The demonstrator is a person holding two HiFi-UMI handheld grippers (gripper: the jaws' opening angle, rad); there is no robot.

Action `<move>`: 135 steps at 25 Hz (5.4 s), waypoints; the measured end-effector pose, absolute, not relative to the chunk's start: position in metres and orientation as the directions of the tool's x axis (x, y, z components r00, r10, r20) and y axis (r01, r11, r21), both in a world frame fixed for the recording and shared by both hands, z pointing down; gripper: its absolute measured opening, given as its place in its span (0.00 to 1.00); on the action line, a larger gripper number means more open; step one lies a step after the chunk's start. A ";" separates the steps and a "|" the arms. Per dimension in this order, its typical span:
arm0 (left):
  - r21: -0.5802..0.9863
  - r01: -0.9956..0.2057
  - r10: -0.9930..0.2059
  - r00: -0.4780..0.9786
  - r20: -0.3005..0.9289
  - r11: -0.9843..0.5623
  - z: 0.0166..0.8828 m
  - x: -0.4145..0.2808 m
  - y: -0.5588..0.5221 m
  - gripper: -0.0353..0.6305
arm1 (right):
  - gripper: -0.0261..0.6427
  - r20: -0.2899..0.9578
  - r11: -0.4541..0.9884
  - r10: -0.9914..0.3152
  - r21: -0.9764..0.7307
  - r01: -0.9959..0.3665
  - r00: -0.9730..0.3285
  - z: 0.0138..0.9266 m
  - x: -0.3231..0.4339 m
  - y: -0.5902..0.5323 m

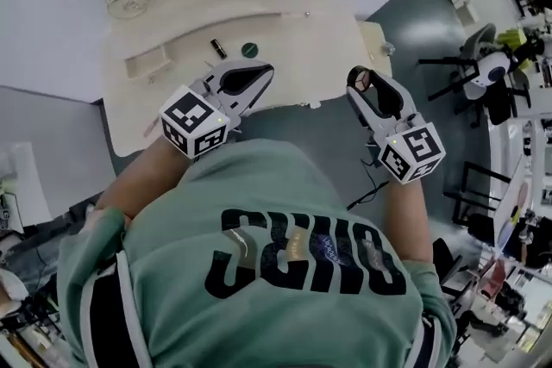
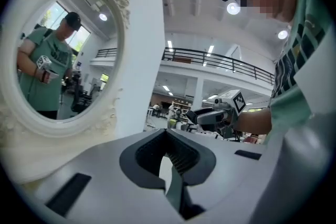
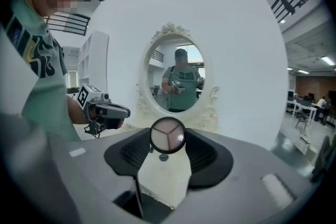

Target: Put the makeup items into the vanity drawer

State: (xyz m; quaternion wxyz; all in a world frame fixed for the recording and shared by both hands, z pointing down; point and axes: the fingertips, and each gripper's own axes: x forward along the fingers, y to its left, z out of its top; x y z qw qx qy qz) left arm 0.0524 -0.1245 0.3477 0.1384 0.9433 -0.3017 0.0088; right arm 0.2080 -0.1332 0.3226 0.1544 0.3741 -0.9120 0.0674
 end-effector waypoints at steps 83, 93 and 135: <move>0.416 -0.858 -0.867 0.429 0.255 -0.302 0.478 -0.311 -0.130 0.06 | 0.39 0.667 0.967 0.065 -0.225 -0.117 -0.742 0.543 -0.276 -0.190; 0.365 -0.681 -0.675 0.719 0.167 -0.635 0.419 -0.159 -0.151 0.06 | 0.33 0.496 0.871 -0.341 -0.153 -0.467 -0.799 0.429 -0.096 -0.213; 0.215 -0.148 -0.138 0.989 0.059 -0.965 0.313 0.237 -0.056 0.06 | 0.05 0.048 0.200 -0.976 -0.175 -0.964 -0.211 0.285 0.398 0.025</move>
